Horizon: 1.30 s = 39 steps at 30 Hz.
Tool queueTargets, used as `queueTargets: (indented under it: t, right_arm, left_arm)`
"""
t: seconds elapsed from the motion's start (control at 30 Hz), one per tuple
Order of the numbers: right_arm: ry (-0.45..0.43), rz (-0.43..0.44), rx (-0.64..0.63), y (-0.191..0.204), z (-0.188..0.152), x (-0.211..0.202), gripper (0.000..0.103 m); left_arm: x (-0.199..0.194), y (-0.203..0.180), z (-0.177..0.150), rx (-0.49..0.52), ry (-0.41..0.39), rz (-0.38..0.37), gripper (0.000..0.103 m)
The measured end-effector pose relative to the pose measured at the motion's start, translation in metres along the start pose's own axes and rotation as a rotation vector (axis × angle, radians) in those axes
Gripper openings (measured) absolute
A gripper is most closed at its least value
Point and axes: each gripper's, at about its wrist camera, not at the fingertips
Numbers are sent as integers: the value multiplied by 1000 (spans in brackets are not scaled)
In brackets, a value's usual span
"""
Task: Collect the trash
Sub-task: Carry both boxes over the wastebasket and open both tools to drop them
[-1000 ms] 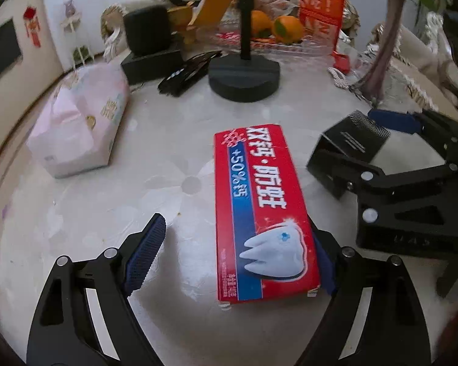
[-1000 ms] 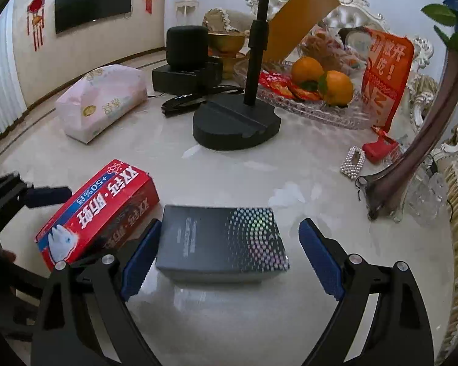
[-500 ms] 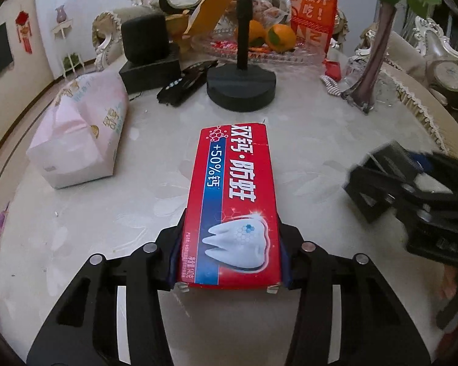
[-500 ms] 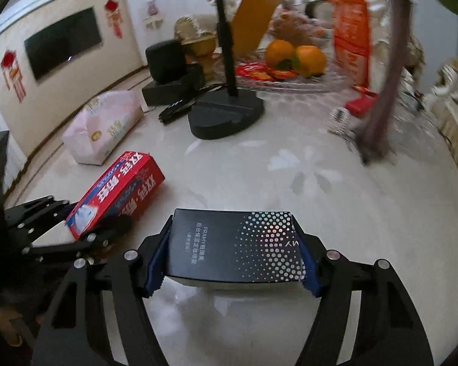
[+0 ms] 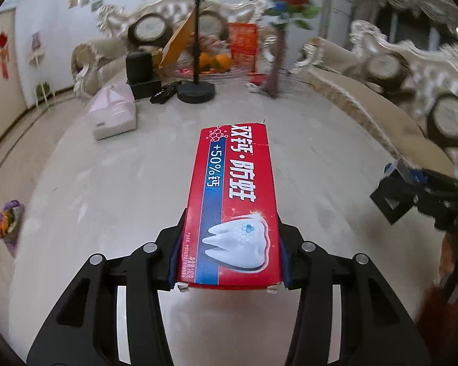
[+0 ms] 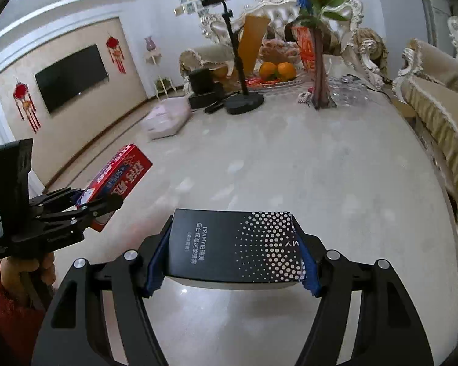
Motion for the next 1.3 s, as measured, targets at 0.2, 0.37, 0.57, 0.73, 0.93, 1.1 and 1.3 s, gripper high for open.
queueTargets:
  t: [0.2, 0.37, 0.57, 0.73, 0.93, 1.1, 1.3]
  right_arm:
    - [-11, 66, 59, 52, -88, -103, 66]
    - [90, 44, 133, 64, -156, -120, 66]
    - [319, -83, 192, 44, -230, -49, 66]
    - [423, -136, 176, 36, -259, -2, 66]
    - [468, -144, 184, 32, -269, 24, 75]
    - [457, -174, 189, 28, -263, 20, 76]
    - [449, -215, 234, 28, -273, -20, 96]
  left_arm:
    - [-104, -34, -80, 48, 15, -98, 47]
    - [-134, -72, -164, 60, 145, -177, 47]
    - [-58, -105, -262, 70, 415, -191, 47]
    - [1, -109, -304, 44, 573, -181, 48]
    - [8, -110, -312, 63, 575, -133, 84]
    - [7, -107, -304, 35, 570, -122, 86]
    - [-8, -100, -282, 12, 509, -98, 86]
Point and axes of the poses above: each gripper's, at about its wrist camera, not at the fingertips, and x roughly the way its jaws point, y to its left, z to its top, and after that the axes turned 4 degrees about -y, right-handed
